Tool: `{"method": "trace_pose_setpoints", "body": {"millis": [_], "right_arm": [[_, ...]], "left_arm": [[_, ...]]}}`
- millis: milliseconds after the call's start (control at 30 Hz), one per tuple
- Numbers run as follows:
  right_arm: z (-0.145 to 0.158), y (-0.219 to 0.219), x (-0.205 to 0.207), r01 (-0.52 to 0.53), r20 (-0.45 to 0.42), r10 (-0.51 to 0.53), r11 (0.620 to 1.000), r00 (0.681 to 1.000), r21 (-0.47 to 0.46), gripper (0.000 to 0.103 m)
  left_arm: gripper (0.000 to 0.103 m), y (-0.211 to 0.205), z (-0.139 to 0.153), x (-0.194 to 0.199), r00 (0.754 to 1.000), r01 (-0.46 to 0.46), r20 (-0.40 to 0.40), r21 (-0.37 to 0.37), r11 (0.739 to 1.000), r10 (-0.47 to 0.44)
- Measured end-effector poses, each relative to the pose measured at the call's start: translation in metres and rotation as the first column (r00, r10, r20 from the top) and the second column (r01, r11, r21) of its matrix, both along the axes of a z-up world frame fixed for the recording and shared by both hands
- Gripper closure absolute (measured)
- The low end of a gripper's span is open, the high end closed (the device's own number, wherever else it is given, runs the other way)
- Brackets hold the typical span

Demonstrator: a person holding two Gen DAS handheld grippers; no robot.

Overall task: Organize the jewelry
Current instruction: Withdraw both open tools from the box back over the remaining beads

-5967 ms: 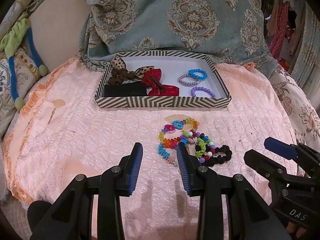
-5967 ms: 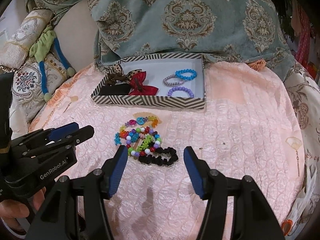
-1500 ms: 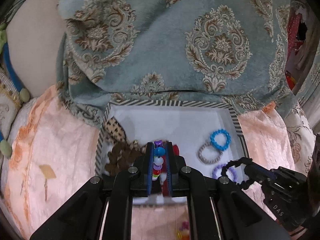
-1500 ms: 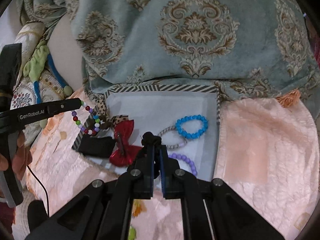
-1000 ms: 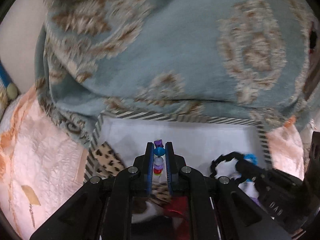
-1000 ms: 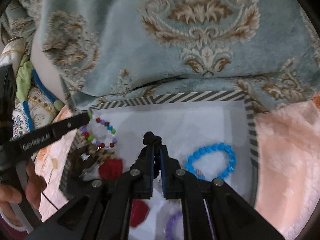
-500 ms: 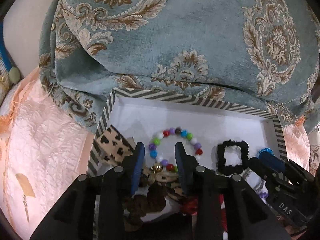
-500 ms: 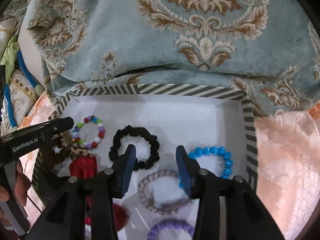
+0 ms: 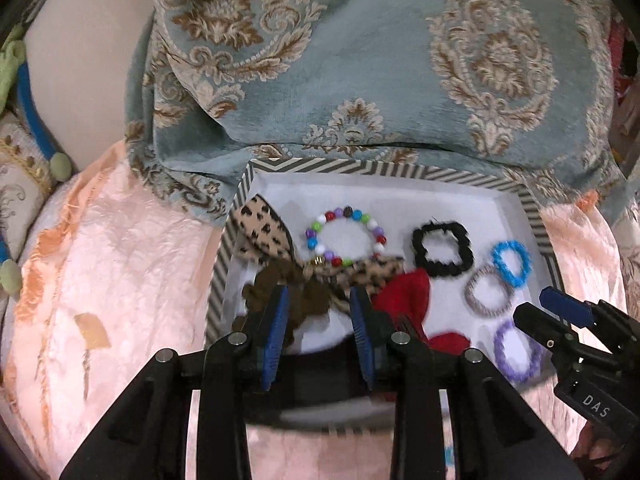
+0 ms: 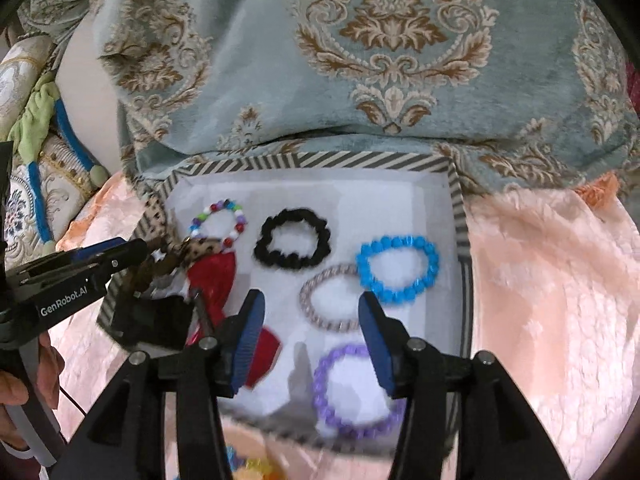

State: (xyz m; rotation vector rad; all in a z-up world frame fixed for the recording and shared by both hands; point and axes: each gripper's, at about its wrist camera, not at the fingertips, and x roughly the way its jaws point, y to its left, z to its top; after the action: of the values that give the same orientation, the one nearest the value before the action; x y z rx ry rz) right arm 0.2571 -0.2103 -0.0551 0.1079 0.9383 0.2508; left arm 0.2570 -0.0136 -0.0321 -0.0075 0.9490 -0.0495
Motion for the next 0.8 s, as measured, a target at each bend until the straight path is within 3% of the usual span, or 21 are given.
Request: {"method": "trace_pose_setpoints", "body": {"millis": [800], "right_arm": [[0.027, -0.01, -0.158, 0.008, 0.043, -0.009, 1.0, 0.999, 0.015, 0.046]], "left_arm": [[0.088, -0.02, 0.017, -0.151, 0.997, 0.025, 0.068, 0.029, 0.999, -0.027]]}}
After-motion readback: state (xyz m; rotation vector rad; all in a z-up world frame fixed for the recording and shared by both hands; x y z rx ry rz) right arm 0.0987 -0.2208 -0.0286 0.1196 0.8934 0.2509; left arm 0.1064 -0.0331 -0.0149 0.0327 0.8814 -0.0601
